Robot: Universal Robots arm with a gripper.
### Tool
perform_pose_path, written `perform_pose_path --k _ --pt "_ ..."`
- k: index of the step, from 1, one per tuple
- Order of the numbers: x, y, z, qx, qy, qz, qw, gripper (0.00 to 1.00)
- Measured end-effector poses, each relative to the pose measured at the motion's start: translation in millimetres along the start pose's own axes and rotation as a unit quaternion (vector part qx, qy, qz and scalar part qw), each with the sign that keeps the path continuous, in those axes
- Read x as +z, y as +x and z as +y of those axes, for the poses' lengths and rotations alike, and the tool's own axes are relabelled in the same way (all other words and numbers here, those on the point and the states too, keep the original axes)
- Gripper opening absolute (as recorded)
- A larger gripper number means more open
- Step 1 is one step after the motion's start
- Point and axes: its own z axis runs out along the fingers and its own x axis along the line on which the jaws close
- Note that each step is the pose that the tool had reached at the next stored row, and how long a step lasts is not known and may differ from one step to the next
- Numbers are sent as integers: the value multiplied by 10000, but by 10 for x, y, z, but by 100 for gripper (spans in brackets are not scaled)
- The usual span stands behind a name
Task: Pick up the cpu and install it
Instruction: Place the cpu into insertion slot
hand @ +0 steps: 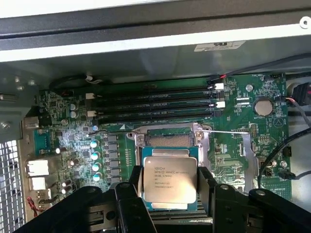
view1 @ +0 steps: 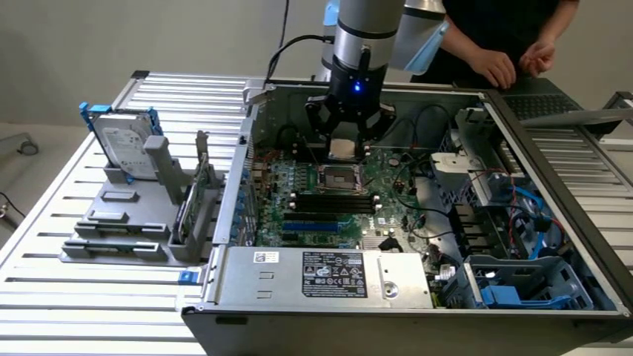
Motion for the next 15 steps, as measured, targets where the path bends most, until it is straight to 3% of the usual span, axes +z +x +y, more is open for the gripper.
perform_pose_path --k 8,15 --pt "0 6 -1 509 -18 -30 9987 55" --pt "0 9 -1 974 -33 -57 9952 55"
